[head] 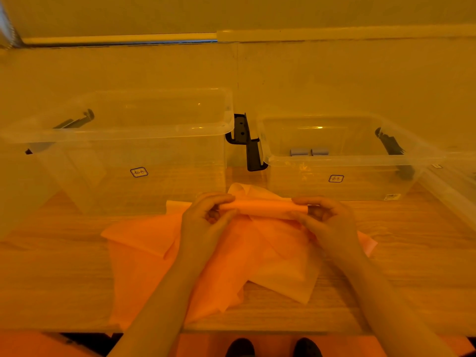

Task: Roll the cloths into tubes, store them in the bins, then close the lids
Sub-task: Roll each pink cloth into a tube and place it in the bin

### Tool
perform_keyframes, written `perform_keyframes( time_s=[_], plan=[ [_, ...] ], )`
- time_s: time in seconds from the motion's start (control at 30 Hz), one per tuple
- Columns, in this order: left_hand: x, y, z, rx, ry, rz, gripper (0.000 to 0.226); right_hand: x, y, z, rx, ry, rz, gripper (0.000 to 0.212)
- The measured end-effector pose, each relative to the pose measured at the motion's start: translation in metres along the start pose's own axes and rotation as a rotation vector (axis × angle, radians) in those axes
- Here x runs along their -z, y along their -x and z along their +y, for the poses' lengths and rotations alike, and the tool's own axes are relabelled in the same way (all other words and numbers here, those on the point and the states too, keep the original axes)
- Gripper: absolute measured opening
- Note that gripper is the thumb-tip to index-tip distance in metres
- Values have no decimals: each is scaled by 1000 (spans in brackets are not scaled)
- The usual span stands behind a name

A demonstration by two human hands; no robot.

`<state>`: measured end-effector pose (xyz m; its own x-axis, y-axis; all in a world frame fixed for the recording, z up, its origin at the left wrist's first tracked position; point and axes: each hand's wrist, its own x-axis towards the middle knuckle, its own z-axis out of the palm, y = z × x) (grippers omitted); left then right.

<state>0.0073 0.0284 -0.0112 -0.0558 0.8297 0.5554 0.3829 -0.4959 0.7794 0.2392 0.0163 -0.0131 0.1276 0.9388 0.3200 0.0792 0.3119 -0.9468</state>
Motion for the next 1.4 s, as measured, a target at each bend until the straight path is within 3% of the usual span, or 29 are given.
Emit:
perform_keyframes(
  time_s=[0.37,0.63,0.83,1.07,1.2,1.4],
  plan=[
    [-1,1,1,24,38,22,26,1,-1,3,69,46,16,14],
    [0,0,2,39,73,4,37,0,0,-1,-13,-28,28,31],
    [-1,2,4,50,26,32,34,-2,-1,-2,-44,-13,74,24],
    [-3,-5,16,84,136,106,33,-5,-7,-17,0,13,18,22],
    [2,-15,26,-8,23,37,28,-1,-8,-34,83,83,-31,17],
    [17,-27,45,24,46,-74,25,13,-9,-59,88,177,-88,21]
  ],
)
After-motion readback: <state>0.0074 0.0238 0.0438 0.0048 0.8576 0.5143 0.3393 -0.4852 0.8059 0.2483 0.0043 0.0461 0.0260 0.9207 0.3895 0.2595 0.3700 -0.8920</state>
